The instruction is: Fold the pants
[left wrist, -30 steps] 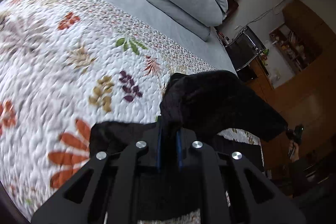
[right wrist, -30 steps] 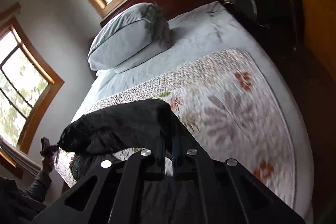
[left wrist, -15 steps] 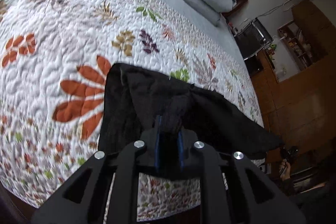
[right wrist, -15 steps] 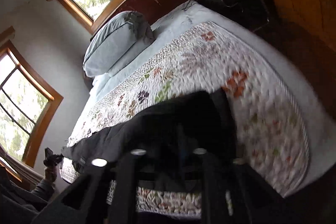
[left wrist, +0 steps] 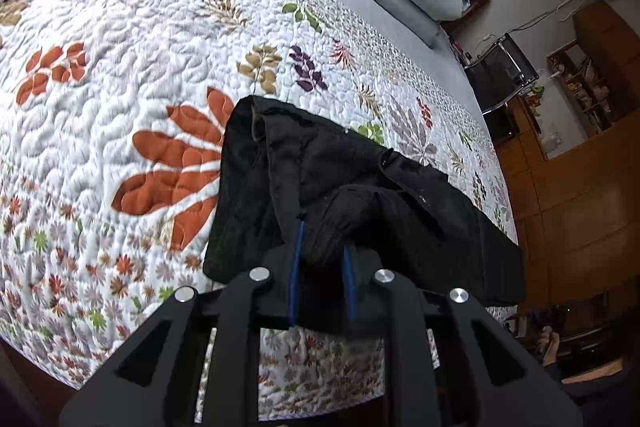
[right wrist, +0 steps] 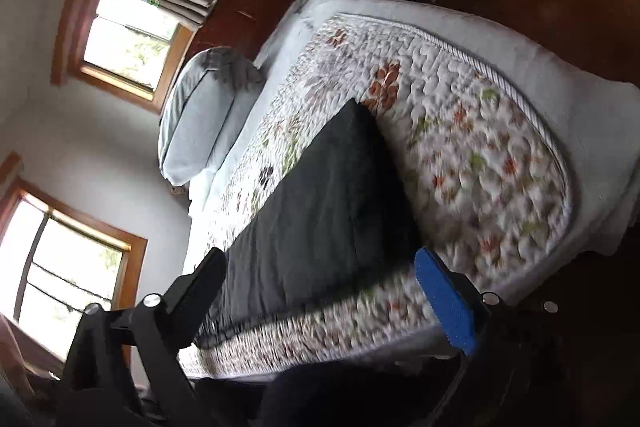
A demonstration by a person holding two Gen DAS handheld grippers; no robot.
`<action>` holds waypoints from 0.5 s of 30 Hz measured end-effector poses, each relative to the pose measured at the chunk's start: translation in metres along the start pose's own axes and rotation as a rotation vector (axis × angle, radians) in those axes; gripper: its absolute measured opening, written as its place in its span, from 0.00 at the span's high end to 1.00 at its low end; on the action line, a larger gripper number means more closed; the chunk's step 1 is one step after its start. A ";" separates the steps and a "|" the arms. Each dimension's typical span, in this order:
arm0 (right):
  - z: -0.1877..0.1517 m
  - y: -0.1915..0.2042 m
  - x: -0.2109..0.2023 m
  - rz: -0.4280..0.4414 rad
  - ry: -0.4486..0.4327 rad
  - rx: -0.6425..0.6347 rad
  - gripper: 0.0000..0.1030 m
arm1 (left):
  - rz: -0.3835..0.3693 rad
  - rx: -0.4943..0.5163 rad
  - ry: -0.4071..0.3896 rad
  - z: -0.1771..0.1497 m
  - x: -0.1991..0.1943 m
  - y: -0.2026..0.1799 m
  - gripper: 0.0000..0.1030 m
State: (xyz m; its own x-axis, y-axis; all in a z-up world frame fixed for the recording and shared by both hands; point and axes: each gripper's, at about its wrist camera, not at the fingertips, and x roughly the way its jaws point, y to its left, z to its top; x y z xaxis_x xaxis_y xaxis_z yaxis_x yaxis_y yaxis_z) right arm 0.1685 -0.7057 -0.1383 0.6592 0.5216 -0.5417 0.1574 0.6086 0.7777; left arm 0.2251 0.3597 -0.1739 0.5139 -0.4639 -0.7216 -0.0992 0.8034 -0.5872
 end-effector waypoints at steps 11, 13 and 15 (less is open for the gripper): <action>-0.066 0.082 0.118 0.018 0.219 -0.188 0.11 | 0.061 0.044 -0.013 -0.011 -0.014 -0.006 0.84; -0.075 0.096 0.143 -0.050 0.270 -0.234 0.11 | 0.175 0.078 0.034 -0.017 -0.003 0.000 0.81; -0.085 0.112 0.164 -0.067 0.301 -0.261 0.11 | 0.327 0.148 0.083 -0.027 0.008 0.003 0.82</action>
State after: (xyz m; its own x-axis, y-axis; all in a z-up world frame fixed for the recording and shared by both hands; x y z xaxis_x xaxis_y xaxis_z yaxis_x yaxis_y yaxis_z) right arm 0.2318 -0.5011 -0.1671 0.4025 0.6042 -0.6878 -0.0247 0.7582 0.6516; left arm 0.2060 0.3489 -0.1912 0.4038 -0.1975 -0.8933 -0.1193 0.9567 -0.2654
